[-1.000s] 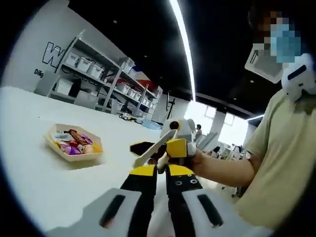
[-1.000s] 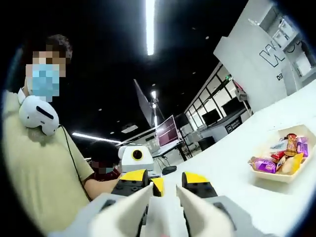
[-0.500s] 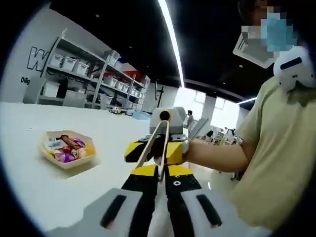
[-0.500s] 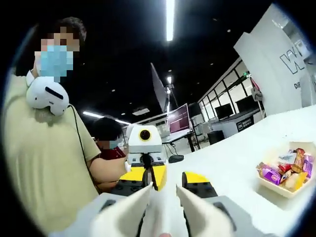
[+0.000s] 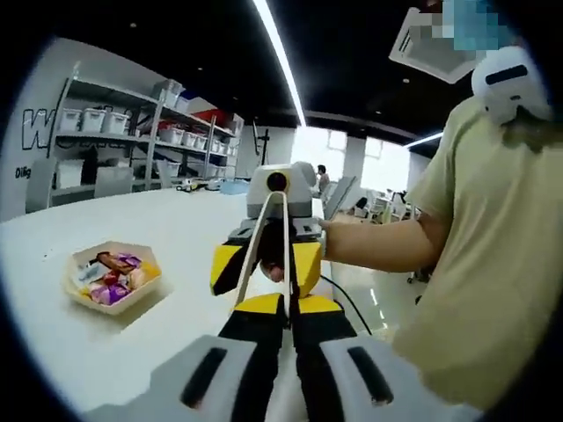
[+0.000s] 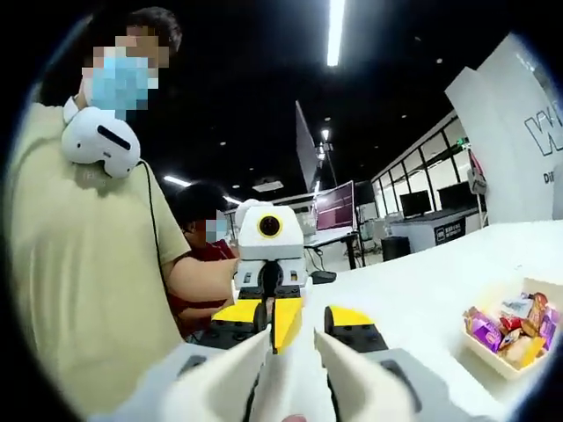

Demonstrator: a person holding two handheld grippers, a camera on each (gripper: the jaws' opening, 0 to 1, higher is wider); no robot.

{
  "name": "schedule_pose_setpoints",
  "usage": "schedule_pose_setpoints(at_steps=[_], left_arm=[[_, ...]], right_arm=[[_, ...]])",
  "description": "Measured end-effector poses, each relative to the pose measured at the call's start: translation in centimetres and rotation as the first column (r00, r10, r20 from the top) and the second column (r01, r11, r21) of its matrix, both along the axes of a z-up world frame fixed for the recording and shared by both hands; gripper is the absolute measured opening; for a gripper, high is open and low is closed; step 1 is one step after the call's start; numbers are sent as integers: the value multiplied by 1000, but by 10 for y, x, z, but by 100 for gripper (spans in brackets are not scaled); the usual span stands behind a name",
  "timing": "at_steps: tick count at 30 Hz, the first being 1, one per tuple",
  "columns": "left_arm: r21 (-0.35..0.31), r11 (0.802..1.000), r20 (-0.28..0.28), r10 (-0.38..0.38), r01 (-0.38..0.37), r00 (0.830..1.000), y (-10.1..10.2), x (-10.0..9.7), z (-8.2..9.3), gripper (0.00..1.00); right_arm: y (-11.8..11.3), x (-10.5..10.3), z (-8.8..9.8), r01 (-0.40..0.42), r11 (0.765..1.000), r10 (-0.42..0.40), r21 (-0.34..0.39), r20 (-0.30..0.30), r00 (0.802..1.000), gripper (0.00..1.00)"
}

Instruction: Place the target food into the container with the food tongs after gripping and lifting it, then release it inside without dropping or visibly crushing the food.

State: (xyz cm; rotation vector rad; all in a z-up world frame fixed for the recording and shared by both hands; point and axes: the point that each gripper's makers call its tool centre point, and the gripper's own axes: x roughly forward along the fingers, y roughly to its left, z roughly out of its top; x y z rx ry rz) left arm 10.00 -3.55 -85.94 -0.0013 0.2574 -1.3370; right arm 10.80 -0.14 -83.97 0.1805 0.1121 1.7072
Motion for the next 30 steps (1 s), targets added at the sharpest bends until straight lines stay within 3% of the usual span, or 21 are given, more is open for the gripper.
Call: schedule_pose_setpoints(at_steps=[3,15,22,30], left_arm=[[13,1000,28,-19,19,999,-1,-1,-1,1],[35,999,69,1,-3,998,4,4,-7,1],[32,999,65,10,-12,998,10,4,-12,1],[37,999,39,-5,3,999,7,1,-15,1]], right_arm=[[-1,0,0,4,1000,-4,-1,46,999,25],[-12,9,-12,32,997,-27,-76,67,997,25],[-28,12,-15,47,994,-40,-96,75,996,22],[-29,7,-18,29,992,-19,-119,88,996,20]])
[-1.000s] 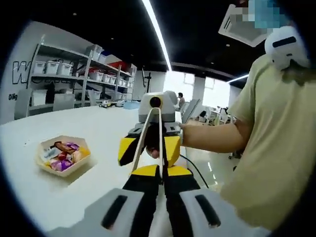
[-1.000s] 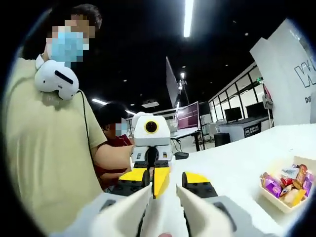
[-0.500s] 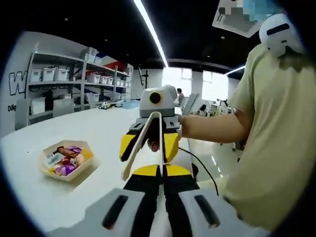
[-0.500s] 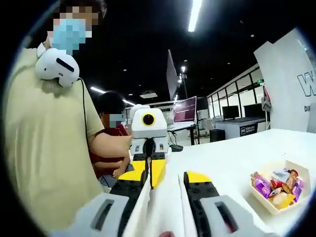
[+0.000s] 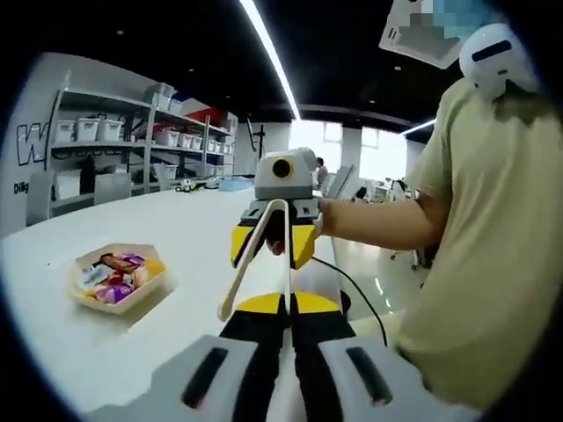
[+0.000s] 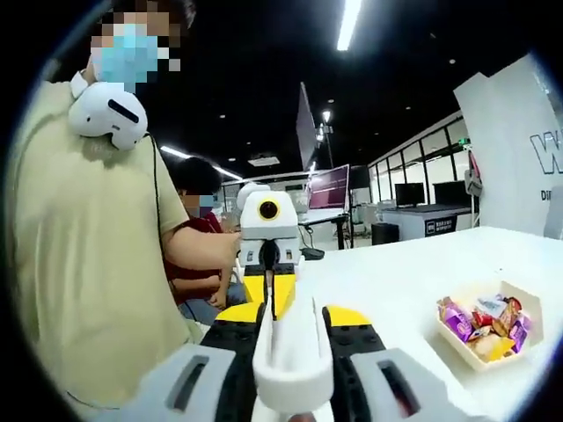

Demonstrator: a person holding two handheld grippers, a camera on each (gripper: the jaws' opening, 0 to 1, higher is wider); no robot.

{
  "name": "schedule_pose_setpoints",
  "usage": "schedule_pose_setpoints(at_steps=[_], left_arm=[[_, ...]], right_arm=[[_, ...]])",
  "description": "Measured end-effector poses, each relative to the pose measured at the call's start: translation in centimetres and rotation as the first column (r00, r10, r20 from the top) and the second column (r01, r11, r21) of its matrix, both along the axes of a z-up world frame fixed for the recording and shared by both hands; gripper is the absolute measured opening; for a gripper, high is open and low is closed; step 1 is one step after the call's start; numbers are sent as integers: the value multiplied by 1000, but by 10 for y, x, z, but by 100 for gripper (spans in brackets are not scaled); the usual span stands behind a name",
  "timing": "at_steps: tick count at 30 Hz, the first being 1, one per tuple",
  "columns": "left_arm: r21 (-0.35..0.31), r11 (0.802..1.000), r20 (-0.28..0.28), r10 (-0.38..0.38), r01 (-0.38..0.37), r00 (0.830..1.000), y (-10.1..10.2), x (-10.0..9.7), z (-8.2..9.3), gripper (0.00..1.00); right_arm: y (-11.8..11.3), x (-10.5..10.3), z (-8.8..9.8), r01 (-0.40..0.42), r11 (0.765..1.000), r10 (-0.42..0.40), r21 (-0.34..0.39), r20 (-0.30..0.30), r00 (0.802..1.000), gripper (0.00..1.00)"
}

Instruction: Place the target food into the container with the food tongs after gripping and lifting it, then release it inside without dropping or visibly crushing the food.

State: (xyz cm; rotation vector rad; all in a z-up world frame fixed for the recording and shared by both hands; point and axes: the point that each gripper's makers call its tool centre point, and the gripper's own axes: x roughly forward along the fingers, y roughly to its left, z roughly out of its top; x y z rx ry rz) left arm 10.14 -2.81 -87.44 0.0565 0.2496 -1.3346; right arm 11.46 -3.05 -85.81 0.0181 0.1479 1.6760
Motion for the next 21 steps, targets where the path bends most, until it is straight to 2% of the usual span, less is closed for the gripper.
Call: schedule_pose_setpoints(at_steps=[2,4,6,12,21], left_arm=[[12,1000,-6,2,-2,1000,0,0,-2,1],[51,999,-3,0,0,1000,0,0,-7,1],[93,996,14,4,-5,1000,1,2,-12,2],[152,988,34,-4,-1,999,-2,2,-20,4],[279,960,55,-13,-3,998,-3,5,-41,1]], right_arm=[[1,0,-1,2,1000,-1,-2,10,1000,19],[2,0,-6,2,1000,-2,-16,-3,1000,19],[3,0,-9,6,1000,-6,-30,8,1000,19],[7,1,-16,9,998,-8,-67,21,1000,18],[12,0,-33,15,986,-5,-164,64,998,18]])
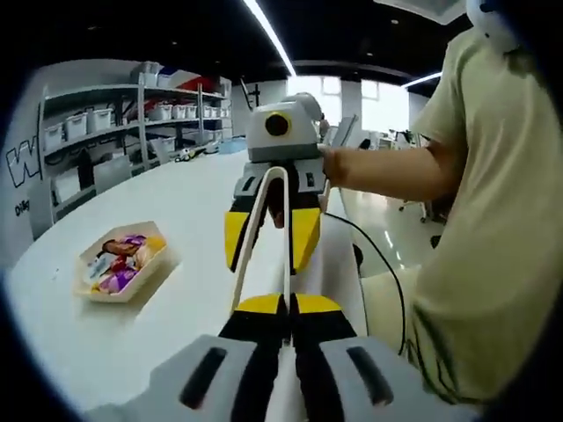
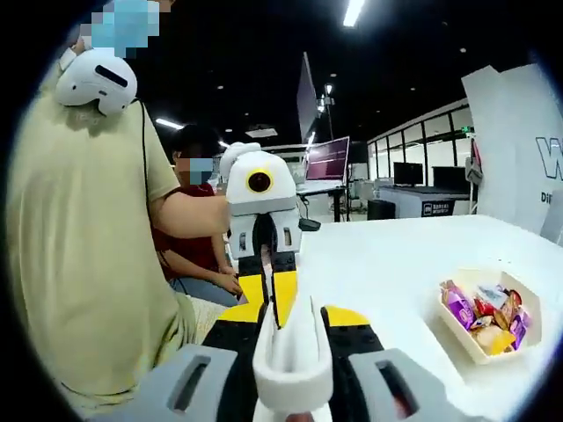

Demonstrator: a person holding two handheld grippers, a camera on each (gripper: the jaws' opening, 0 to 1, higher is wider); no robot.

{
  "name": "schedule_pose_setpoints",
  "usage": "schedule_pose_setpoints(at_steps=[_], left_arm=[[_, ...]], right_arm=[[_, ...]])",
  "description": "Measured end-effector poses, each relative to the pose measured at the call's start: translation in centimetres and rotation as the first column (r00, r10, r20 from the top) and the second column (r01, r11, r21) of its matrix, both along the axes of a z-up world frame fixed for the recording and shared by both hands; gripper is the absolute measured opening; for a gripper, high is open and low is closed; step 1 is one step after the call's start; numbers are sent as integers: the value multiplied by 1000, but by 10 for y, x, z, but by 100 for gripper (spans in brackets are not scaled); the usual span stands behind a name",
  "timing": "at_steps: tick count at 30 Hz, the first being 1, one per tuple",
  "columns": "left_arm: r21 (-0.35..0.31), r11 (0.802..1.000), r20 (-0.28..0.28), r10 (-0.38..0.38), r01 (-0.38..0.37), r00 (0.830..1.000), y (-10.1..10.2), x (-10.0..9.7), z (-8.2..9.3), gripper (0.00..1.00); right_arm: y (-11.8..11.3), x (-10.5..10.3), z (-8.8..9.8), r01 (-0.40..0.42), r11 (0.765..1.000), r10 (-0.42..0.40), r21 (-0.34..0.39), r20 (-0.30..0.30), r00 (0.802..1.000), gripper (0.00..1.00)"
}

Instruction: Place the target food into the container with the food tongs after gripping and lifting it, then release it inside without dropping or visibly crushing the food.

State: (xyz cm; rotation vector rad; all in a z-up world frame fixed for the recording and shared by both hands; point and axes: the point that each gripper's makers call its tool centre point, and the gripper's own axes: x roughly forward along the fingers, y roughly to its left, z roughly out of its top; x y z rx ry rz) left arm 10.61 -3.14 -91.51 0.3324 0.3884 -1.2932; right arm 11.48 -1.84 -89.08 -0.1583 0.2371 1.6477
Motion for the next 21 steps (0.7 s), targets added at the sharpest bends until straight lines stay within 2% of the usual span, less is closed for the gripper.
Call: schedule_pose_setpoints(at_steps=[3,7,12,21], left_arm=[[20,1000,1,-11,11,1000,-2,-2,-4,1],[16,1000,-17,-10,10,1000,-2,-2,-5,1],[3,1000,-4,-12,12,1000,-2,-2,-4,1],[-15,1000,9,-25,25,1000,-1,-4,-8,0]], right_arm=[[2,-3,-2,-8,1000,8,-22,16,1000,18],[3,-4,-4,-14,999,15,-43,35,999,19],[2,-2,-5,-17,999,19,-46,61,998,20],[-2,-4,-9,-19,997,24,-77,68,997,21]])
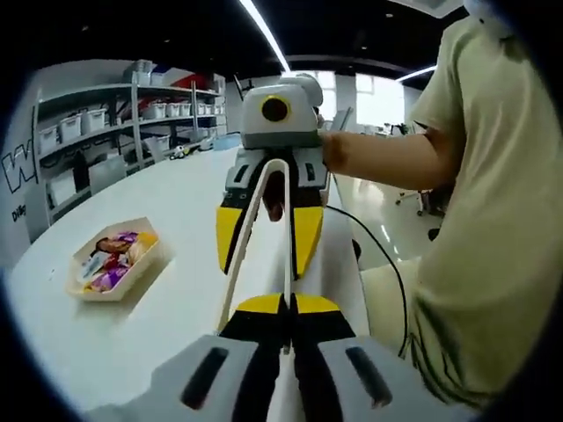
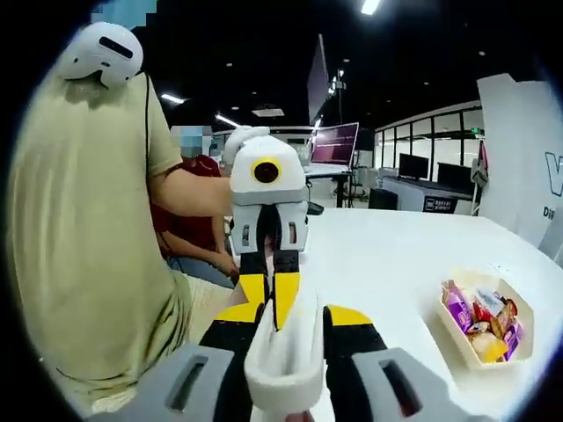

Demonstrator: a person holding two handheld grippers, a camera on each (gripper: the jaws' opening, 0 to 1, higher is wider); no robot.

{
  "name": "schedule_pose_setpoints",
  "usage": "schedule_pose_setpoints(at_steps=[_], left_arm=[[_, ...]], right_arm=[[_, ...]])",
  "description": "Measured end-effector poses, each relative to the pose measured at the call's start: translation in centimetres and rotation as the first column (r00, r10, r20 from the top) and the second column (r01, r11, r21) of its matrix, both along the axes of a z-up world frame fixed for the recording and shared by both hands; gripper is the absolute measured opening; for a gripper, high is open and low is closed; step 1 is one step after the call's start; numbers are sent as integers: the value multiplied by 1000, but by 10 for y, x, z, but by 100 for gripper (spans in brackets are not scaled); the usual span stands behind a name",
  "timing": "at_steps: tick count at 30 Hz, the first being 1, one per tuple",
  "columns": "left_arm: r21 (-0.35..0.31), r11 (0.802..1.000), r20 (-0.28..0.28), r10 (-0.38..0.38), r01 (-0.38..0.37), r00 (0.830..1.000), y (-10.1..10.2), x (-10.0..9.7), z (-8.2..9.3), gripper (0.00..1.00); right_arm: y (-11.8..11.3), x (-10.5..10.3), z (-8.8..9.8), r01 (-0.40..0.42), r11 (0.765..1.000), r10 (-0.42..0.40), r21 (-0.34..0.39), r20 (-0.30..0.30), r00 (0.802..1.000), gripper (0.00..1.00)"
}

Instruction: Place the target food into the container with the food tongs after gripping and lifting it, then release it inside without dropping or visibly crushing the food.

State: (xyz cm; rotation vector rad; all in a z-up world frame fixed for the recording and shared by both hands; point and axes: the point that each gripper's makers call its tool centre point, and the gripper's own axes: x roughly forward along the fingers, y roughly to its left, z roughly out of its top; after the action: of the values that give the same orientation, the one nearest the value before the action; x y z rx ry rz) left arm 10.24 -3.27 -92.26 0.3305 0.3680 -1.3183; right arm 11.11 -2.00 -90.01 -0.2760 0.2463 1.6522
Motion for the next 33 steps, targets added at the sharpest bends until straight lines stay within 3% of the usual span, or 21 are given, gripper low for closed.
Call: schedule_pose_setpoints(at_steps=[15,33], left_arm=[[-8,1000,22,-1,1,1000,2,3,-1,0],[52,999,9,4,-5,1000,5,2,-8,0]], right_arm=[[-13,5,0,32,998,-30,-55,45,999,21],[-15,2,2,12,996,-3,-90,99,995,16]])
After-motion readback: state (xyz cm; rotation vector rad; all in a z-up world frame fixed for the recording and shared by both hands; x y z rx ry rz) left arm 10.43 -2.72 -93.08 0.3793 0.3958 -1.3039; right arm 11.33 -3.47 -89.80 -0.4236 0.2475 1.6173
